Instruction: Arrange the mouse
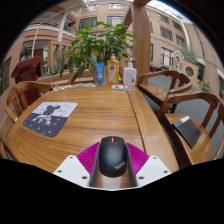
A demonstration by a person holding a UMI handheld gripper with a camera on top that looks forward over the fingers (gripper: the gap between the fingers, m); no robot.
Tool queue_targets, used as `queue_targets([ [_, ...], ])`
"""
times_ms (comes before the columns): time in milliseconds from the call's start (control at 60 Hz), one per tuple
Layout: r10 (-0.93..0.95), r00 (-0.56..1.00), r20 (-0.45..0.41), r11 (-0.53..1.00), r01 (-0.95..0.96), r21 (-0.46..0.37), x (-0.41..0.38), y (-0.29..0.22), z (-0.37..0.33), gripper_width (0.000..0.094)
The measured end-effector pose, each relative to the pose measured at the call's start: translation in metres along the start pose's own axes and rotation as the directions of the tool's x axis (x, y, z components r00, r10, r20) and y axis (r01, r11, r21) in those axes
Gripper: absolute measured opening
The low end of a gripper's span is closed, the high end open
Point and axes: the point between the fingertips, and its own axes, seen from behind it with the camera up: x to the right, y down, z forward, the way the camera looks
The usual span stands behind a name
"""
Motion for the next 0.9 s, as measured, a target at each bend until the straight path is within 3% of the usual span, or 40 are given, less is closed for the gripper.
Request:
queue_targets([
  [167, 0.033, 0.999, -0.040, 0.999, -0.033, -0.005, 0.000, -0.001, 0.001, 0.0354],
  [333, 0.036, 0.991, -0.129, 0.999, -0.036, 0.001, 0.010, -0.009, -0.002, 0.0339],
  [433, 0.065, 0.981, -0.185, 0.995, -0.051, 0.080, 0.019, -0.062, -0.010, 0.0339],
  [533, 0.071, 0.974, -0.215, 0.975, -0.023, 0.221, 0.013, -0.150, -0.027, 0.0339],
  [633, 0.080, 0.982, -0.172, 0.937, -0.015, 0.350, -0.025, -0.236, -0.043, 0.0338],
  [733, 0.061, 0.994, -0.091, 0.914, -0.019, 0.406, -0.094, -0.273, -0.037, 0.0337],
  [833, 0.029, 1.000, 0.011, 0.934, -0.031, 0.356, -0.171, -0.260, -0.006, 0.0336],
  [900, -0.002, 0.999, 0.055, 0.966, -0.013, 0.260, -0.211, -0.234, 0.026, 0.0337],
])
